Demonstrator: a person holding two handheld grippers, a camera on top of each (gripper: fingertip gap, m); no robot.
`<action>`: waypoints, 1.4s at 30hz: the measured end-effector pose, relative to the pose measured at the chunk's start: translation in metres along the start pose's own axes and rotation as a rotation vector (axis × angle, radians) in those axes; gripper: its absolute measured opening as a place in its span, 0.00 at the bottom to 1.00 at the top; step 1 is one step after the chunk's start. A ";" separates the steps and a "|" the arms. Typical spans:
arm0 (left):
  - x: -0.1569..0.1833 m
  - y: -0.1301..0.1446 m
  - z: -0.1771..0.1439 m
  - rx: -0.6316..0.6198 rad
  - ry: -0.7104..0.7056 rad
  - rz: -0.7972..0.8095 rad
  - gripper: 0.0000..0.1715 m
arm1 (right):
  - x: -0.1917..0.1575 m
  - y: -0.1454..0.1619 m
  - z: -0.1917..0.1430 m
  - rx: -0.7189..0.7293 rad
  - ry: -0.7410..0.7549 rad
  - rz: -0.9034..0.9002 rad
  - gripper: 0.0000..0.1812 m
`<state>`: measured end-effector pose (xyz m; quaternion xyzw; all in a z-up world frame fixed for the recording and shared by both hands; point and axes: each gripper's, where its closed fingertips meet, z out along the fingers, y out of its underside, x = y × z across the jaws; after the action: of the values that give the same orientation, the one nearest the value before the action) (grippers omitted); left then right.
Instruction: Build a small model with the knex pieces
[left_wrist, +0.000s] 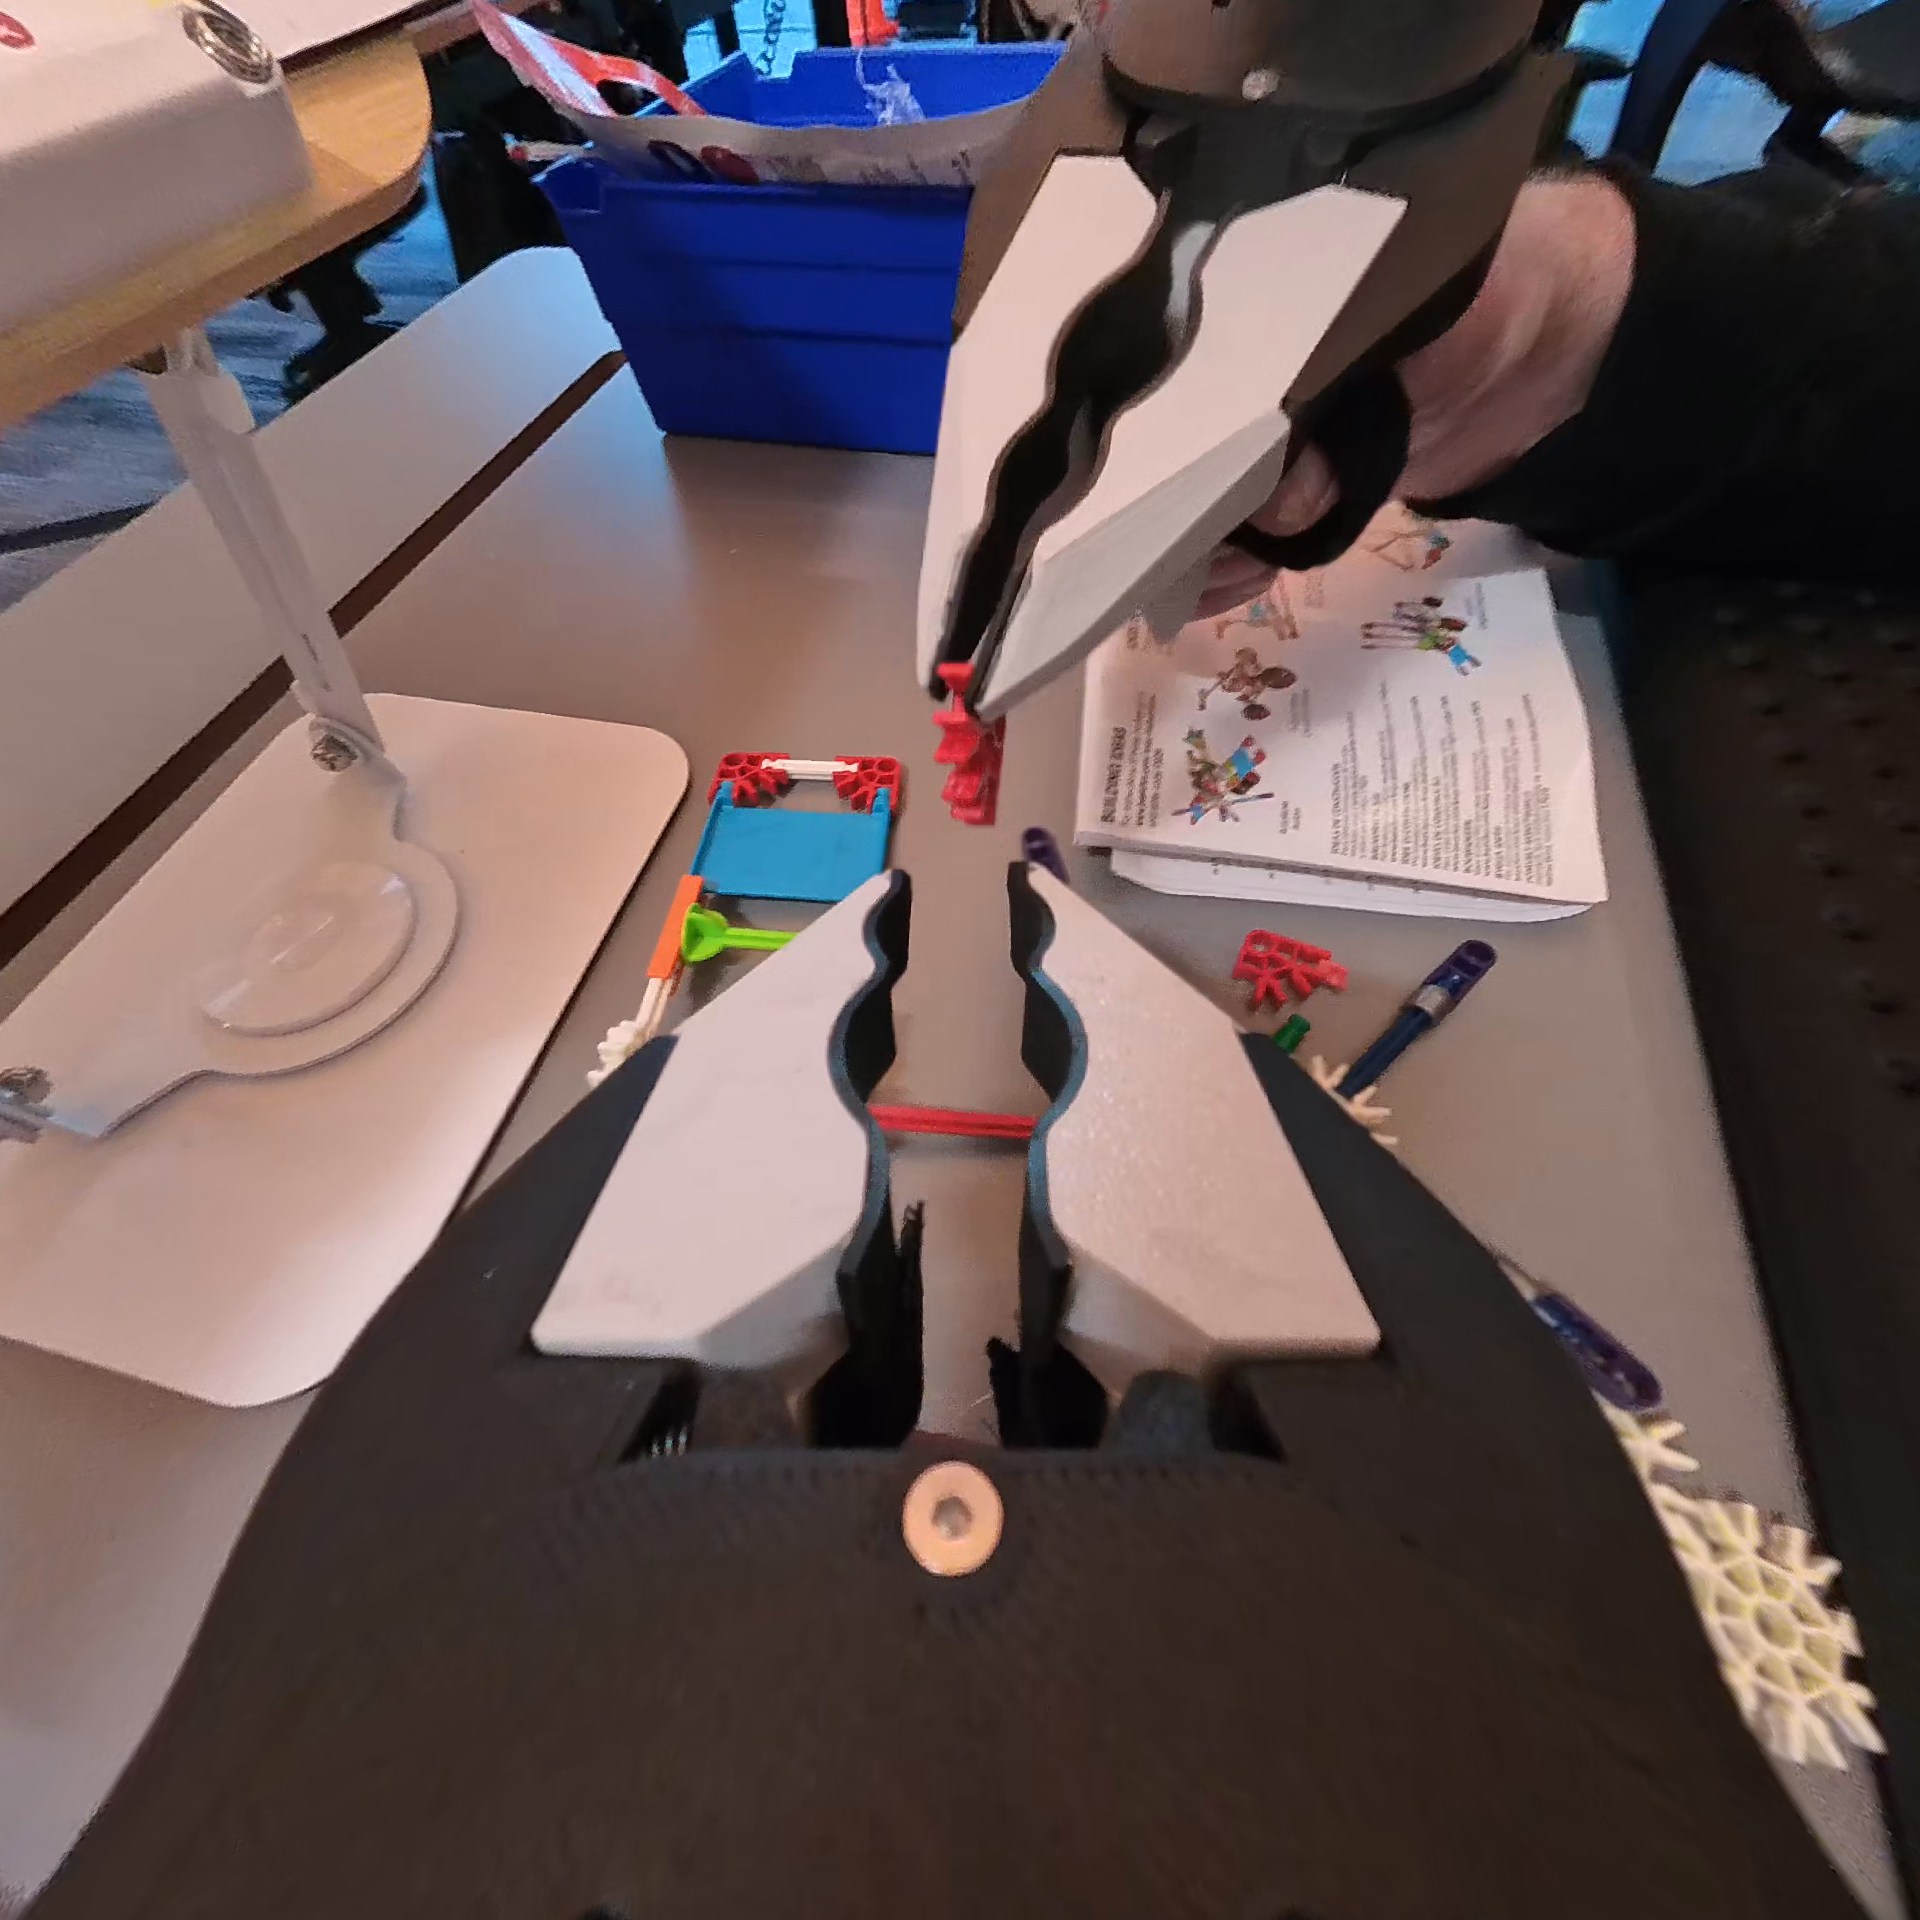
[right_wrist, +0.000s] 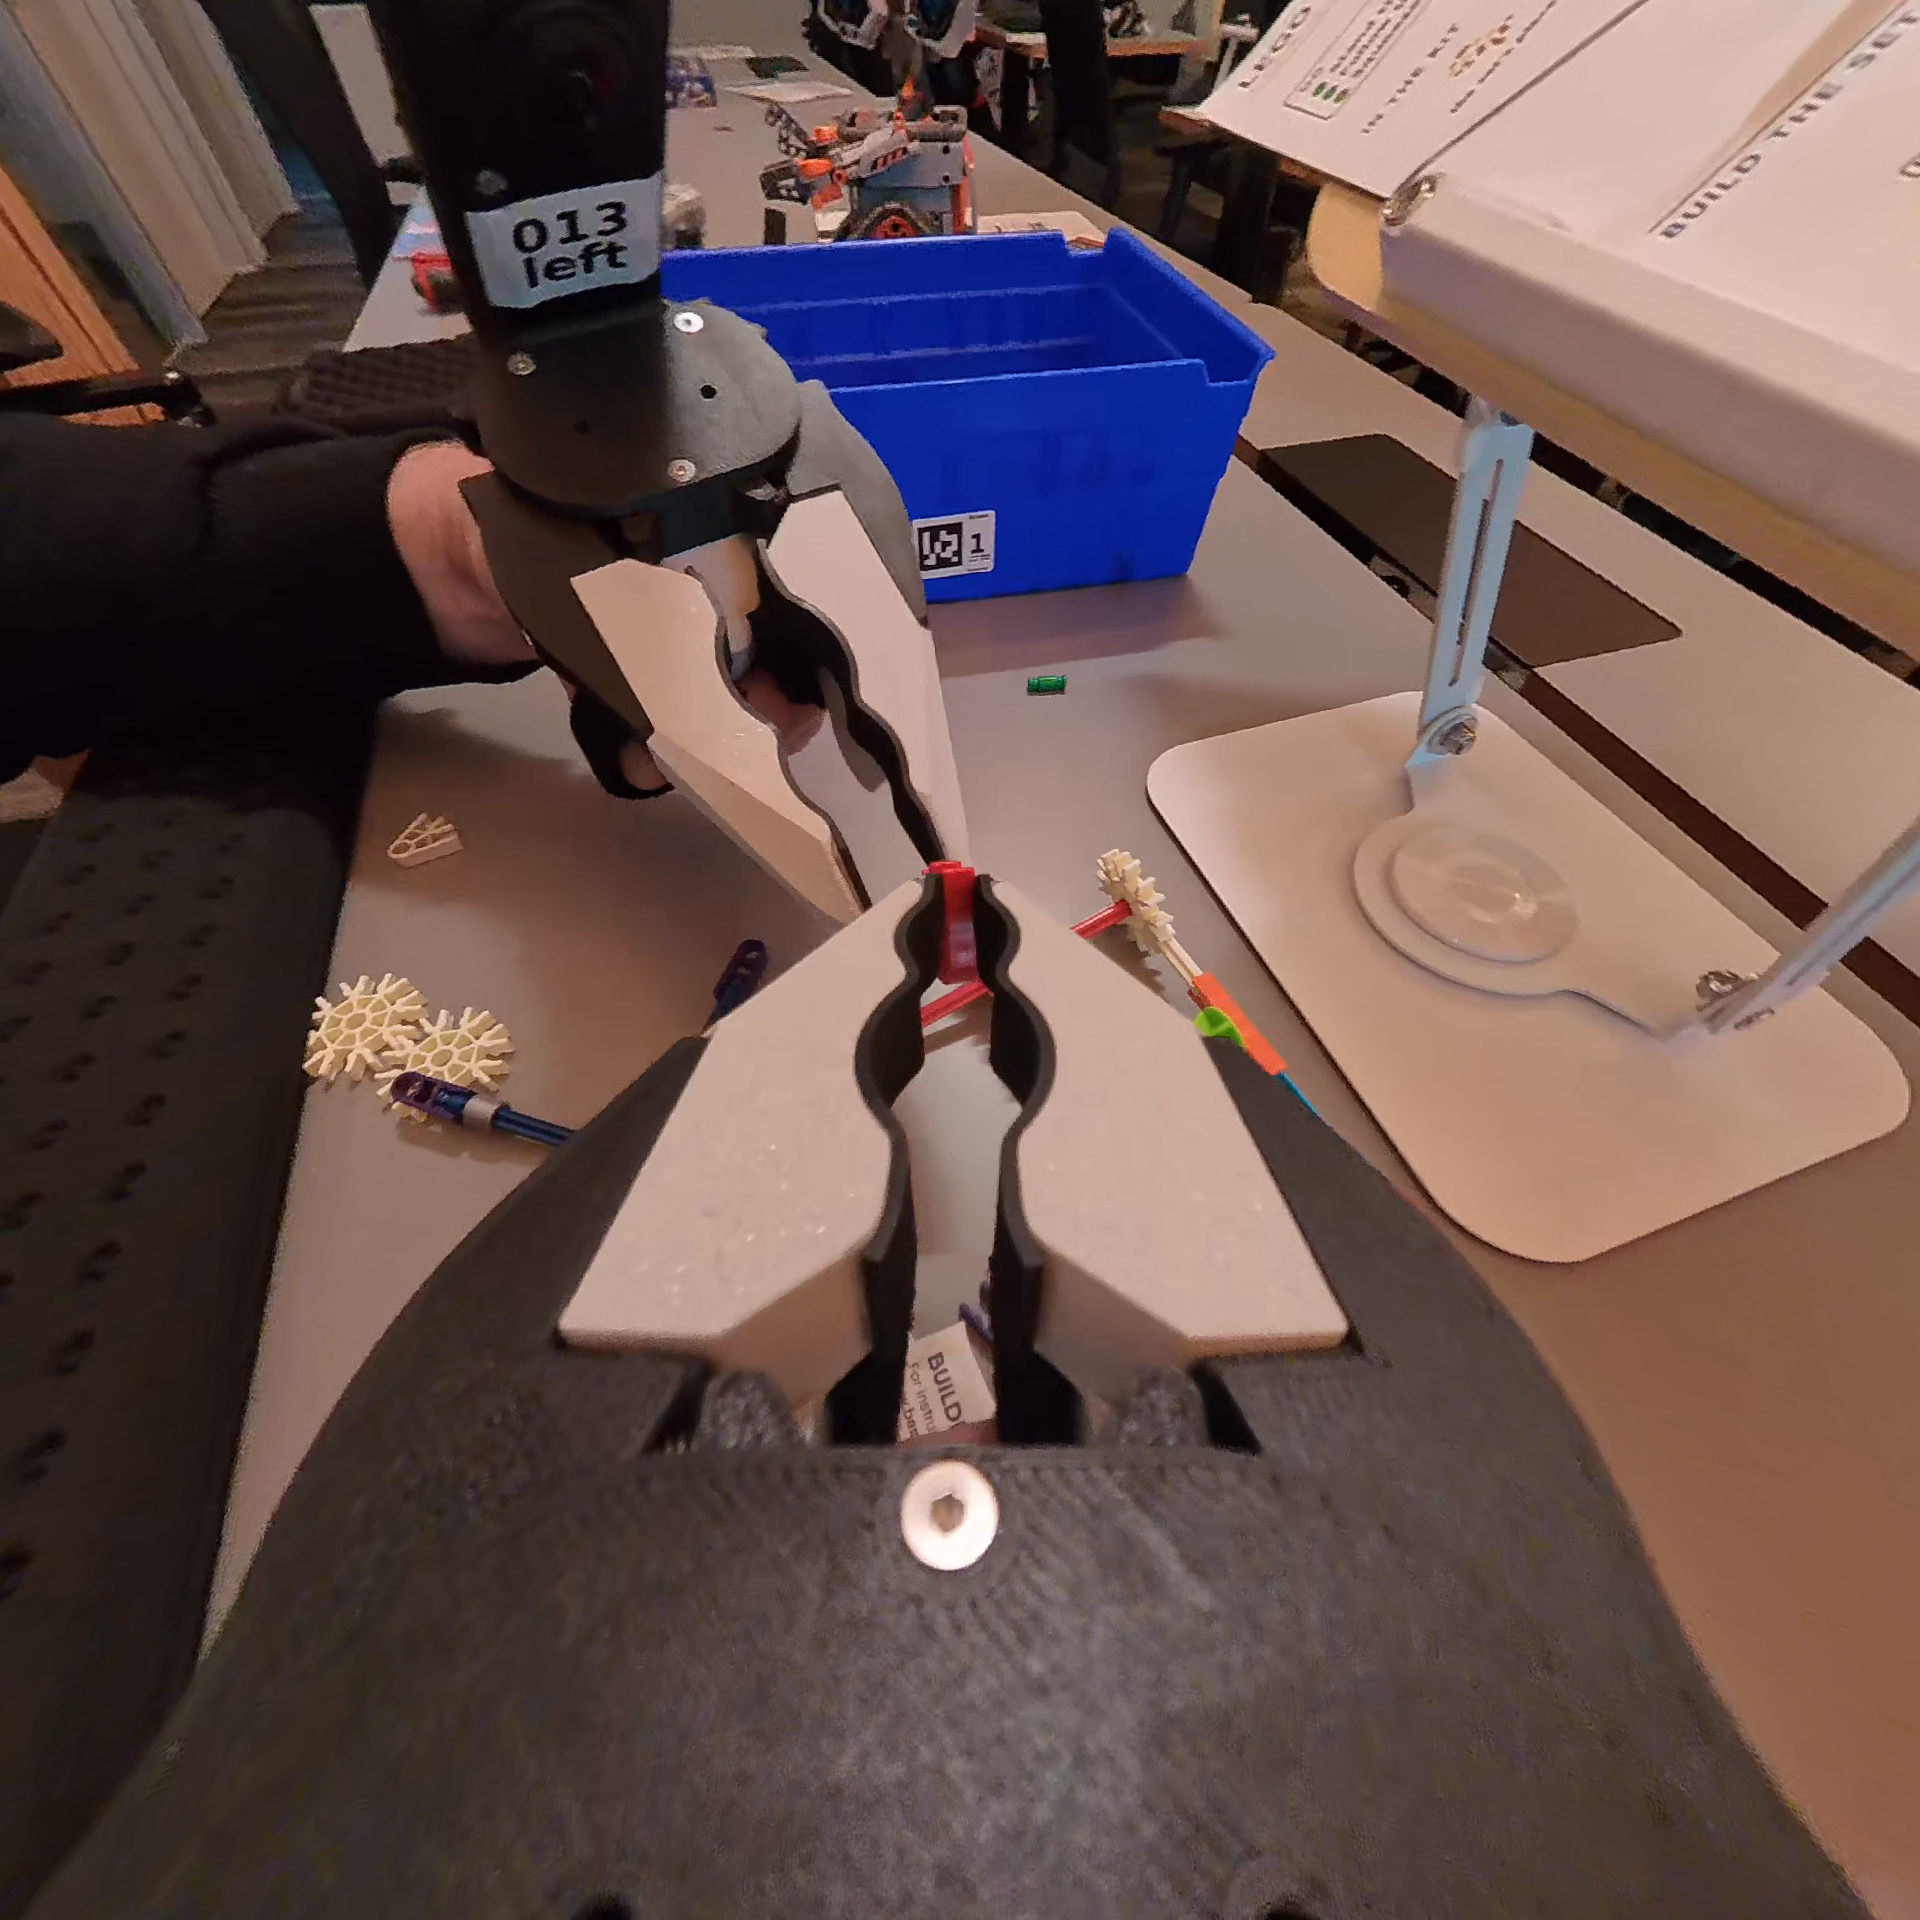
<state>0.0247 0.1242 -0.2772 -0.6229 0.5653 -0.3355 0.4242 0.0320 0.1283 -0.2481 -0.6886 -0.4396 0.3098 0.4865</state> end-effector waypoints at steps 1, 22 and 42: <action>-0.002 0.002 -0.001 -0.009 -0.012 0.010 0.10 | 0.002 0.000 -0.001 0.000 0.009 0.004 0.01; -0.018 0.036 -0.001 -0.166 -0.106 0.098 0.15 | 0.025 0.012 -0.004 -0.034 0.101 0.040 0.02; -0.012 0.058 0.005 -0.267 -0.078 0.113 0.16 | 0.024 0.020 -0.001 -0.076 0.107 0.026 0.02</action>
<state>0.0036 0.1364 -0.3314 -0.6536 0.6219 -0.2084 0.3775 0.0490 0.1467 -0.2670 -0.7277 -0.4156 0.2620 0.4786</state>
